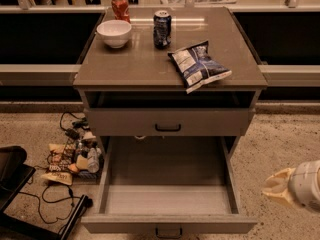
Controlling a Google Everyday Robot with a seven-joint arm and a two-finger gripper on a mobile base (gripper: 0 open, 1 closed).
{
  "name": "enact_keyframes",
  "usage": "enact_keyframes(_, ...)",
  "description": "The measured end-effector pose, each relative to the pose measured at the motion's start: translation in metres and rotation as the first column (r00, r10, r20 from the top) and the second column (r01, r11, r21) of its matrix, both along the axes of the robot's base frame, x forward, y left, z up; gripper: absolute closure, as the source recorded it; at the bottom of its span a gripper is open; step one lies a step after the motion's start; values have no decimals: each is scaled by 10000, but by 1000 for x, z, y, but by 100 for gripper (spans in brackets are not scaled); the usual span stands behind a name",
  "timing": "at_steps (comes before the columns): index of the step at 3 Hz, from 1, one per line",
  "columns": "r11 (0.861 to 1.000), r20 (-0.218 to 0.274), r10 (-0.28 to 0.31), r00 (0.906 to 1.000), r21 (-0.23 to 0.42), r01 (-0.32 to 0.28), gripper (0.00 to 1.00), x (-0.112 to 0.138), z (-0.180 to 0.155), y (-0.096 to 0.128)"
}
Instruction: Close middle drawer
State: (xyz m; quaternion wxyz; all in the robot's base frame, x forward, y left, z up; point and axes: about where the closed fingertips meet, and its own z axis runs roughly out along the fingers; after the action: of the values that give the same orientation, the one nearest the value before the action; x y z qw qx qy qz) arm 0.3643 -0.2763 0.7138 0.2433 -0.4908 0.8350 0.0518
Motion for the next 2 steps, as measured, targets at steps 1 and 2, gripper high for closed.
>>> enact_keyframes(1, 9957, -332, -332, 9989, 855, 359, 100, -22, -61, 9)
enact_keyframes(2, 9833, -658, -738, 9951, 1617, 836, 100, -45, -116, 17)
